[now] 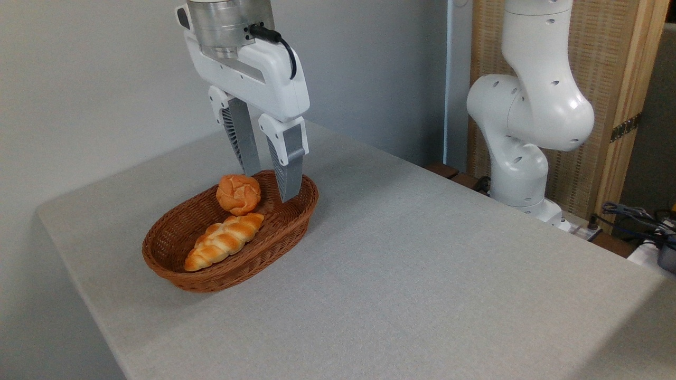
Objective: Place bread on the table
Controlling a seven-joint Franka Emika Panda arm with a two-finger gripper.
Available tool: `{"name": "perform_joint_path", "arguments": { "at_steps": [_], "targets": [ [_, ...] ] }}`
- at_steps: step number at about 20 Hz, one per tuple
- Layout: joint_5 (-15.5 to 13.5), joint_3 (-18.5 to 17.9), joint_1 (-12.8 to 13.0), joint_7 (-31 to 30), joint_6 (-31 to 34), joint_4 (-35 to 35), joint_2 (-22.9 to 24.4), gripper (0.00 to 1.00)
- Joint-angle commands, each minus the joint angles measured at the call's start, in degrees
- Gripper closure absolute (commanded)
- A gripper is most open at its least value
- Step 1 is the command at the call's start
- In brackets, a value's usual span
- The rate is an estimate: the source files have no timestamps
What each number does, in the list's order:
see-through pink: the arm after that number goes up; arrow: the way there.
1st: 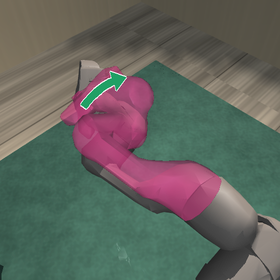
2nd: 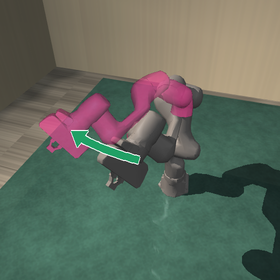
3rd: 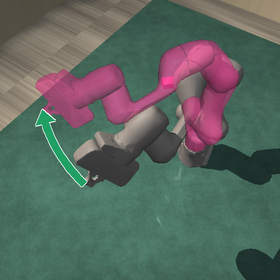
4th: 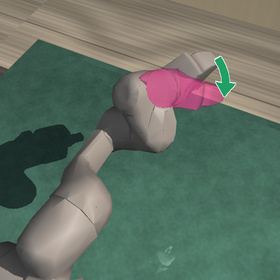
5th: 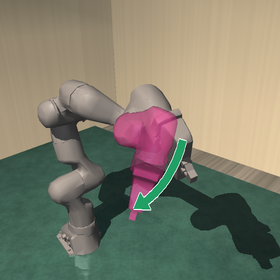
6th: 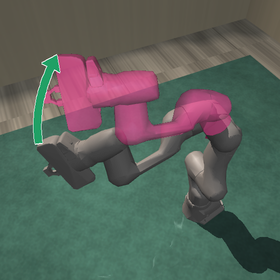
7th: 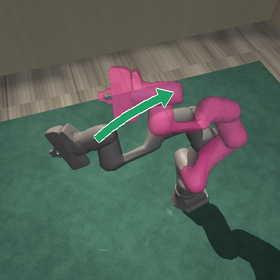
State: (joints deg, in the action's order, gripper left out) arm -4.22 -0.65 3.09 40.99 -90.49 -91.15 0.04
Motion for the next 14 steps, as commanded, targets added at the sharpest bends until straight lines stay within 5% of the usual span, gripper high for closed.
{"name": "perform_joint_path", "arguments": {
  "at_steps": [1, 9, 12, 14],
  "targets": [
    [-0.2, -0.6, 0.5, -0.9, 0.6, 0.1, 0.7, 0.00],
    [-0.4, 0.0, 0.9, -1.4, 0.1, -0.5, 0.8, 0.00],
    [-2.8, 0.6, 1.1, -6.3, -2.2, -1.0, 0.3, 0.00],
    [-3.7, 0.6, 3.7, -11.4, -6.8, -3.0, 0.1, 0.00]
  ]
}}
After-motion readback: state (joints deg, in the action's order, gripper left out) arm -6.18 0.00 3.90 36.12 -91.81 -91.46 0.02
